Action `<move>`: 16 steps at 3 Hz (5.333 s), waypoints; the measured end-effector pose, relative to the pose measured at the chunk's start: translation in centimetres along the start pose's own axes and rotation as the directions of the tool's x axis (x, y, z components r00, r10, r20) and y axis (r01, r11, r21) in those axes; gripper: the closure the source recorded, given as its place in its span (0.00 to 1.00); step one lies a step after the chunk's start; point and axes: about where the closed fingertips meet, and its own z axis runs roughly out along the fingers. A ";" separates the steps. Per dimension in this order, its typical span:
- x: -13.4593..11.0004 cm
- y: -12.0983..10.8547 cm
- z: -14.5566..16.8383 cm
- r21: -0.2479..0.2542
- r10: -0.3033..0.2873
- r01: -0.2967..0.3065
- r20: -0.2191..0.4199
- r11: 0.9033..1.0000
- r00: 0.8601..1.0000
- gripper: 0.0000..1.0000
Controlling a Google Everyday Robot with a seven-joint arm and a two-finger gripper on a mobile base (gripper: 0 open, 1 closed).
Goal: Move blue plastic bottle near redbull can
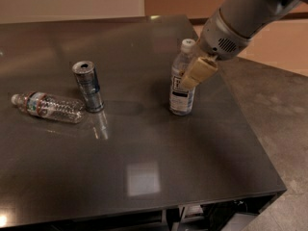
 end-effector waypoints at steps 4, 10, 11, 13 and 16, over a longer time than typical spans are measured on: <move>-8.6 -0.4 -0.4 -0.078 -0.061 0.073 0.137 0.994 0.989 1.00; -15.7 2.7 6.2 -0.167 -0.251 0.264 0.095 0.950 0.963 1.00; -15.6 3.0 6.6 -0.158 -0.252 0.263 0.084 0.952 0.964 0.82; -15.1 3.2 7.2 -0.144 -0.242 0.249 0.066 0.958 0.968 0.36; -14.7 3.4 7.1 -0.123 -0.218 0.226 0.078 0.966 0.973 0.00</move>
Offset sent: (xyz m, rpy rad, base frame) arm 0.0091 0.0305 0.0372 0.1172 0.0442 0.0328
